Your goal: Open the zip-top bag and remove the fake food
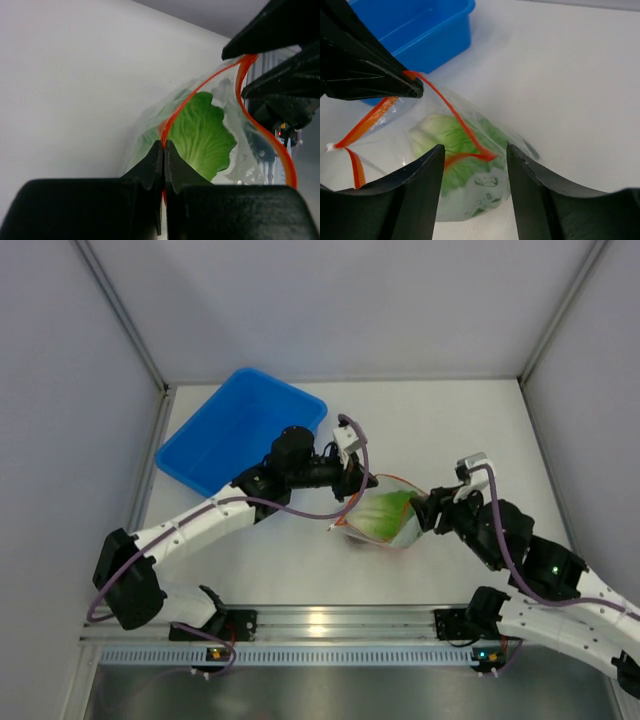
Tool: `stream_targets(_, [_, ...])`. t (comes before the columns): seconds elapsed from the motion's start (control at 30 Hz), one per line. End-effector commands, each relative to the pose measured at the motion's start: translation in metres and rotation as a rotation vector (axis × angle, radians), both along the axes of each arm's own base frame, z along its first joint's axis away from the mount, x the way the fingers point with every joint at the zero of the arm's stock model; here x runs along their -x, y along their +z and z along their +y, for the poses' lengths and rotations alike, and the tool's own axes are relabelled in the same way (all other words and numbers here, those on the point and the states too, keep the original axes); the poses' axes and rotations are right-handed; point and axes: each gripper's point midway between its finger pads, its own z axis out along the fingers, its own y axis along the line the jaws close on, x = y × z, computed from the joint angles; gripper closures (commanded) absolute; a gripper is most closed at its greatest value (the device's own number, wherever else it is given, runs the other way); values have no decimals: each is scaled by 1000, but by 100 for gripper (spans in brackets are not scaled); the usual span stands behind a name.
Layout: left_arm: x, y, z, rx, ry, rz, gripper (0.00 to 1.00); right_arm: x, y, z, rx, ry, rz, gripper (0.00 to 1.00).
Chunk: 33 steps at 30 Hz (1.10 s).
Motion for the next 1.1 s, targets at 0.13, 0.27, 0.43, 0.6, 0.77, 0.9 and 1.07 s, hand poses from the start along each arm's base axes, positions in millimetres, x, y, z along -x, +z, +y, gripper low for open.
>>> stream_targets(0.13, [-56,45,-6,147,344,135,100,-17,19,-7,-316,-257,103,32])
stream_targets(0.27, [-69,39,-7,238,448,218,100,-24,-12,7,-370,-296,170,31])
stream_targets(0.43, [-81,26,-7,325,617,334,100,-32,-44,23,-504,-341,234,34])
stream_targets(0.6, [-82,24,-7,411,747,375,100,-40,-85,24,-459,-424,269,36])
stream_targets(0.77, [-67,37,-2,499,808,377,100,-56,-118,12,-364,-495,294,44])
stream_targets(0.9, [-66,32,13,550,885,384,100,-67,-143,4,-370,-445,370,58])
stream_targets(1.07, [-67,38,44,636,995,401,100,-78,-145,-42,-244,-541,342,66])
